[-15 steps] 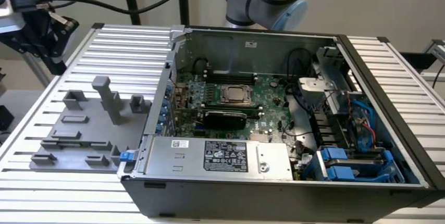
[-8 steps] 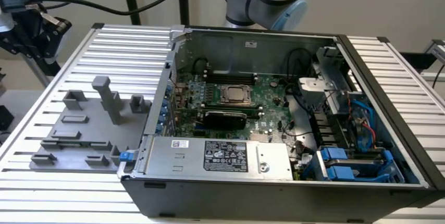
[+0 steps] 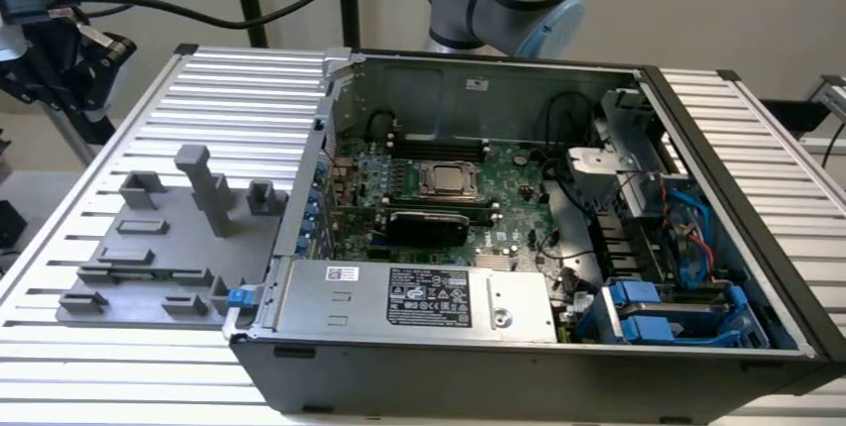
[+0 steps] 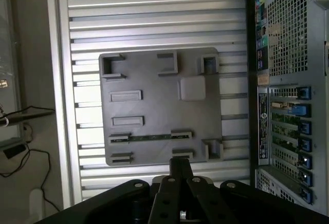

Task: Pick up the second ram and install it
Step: 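Pick up the second ram and move it above second insertion slot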

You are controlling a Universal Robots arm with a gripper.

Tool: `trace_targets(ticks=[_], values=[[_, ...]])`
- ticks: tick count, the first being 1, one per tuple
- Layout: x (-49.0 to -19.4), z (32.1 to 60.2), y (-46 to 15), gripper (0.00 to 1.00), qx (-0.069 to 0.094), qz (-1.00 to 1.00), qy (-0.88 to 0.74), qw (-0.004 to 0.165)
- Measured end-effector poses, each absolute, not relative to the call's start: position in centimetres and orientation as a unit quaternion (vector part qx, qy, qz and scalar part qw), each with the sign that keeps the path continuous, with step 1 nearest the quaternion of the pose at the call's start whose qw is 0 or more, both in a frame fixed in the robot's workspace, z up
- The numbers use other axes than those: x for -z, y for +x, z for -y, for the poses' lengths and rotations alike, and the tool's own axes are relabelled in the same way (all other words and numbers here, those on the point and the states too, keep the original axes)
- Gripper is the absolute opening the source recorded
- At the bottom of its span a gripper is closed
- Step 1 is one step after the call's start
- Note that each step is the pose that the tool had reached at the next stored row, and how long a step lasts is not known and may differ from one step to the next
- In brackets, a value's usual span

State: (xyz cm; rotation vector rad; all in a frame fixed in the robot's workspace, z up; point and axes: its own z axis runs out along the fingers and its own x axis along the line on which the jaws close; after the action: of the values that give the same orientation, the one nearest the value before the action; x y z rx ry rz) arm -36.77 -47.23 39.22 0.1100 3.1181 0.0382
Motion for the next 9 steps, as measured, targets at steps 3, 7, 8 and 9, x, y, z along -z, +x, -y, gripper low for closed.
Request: trace_targets(ticks=[3, 7, 8, 9], values=[[-39.22, 47.23, -36.76, 0.11, -0.012, -0.999, 0.034, 0.011], [-39.21, 47.23, -36.76, 0.11, -0.013, -1.0, 0.0, 0.01], [-39.19, 47.23, -36.76, 0.11, -0.013, -1.0, -0.009, 0.01], [-39.17, 47.23, -36.76, 0.11, -0.013, -1.0, -0.018, 0.01]])
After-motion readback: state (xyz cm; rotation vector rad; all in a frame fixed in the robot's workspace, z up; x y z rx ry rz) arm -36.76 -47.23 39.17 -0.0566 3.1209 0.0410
